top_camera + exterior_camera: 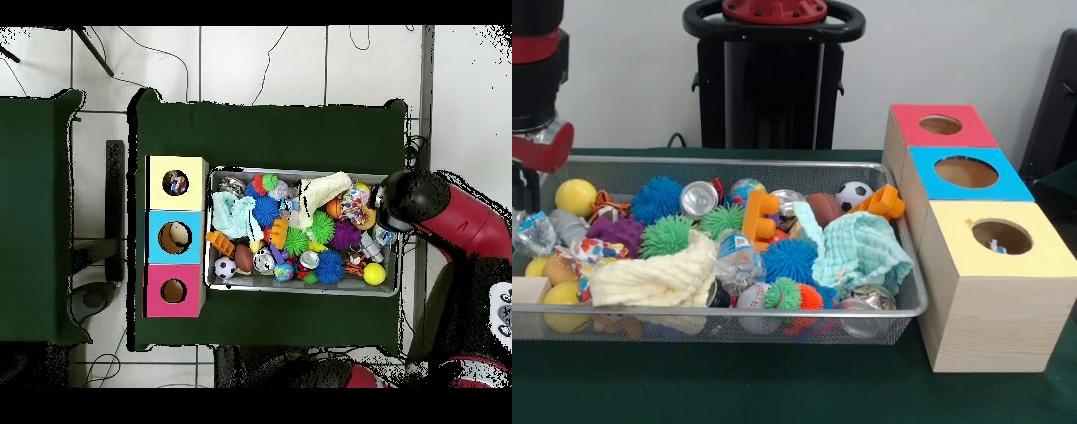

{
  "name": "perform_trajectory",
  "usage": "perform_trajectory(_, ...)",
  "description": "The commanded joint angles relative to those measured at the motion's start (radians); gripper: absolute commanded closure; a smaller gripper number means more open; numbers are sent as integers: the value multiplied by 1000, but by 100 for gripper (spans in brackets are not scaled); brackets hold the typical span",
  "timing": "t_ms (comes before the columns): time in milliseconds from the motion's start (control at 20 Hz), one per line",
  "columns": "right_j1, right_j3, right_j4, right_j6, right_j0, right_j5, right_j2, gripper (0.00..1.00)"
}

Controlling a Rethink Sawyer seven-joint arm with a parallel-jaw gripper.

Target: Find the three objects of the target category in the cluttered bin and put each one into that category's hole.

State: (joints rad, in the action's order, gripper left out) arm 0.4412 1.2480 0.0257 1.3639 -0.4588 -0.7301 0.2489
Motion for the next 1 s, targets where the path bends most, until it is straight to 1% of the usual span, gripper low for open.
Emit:
perform_trajectory(50, 45, 209, -38, 123, 77, 61, -88, 100)
perform_trajectory(350, 81, 276, -30, 149, 118, 96, -72, 100)
perform_trajectory(500, 91, 296, -27, 141, 120, 106, -73, 100)
perform_trajectory(650, 101, 318, -25, 126, 110, 122, -79, 100)
perform_trajectory(800, 91, 311, -25, 113, 102, 120, -82, 100)
perform_trajectory(1000, 81, 319, -22, 89, 67, 145, -107, 100)
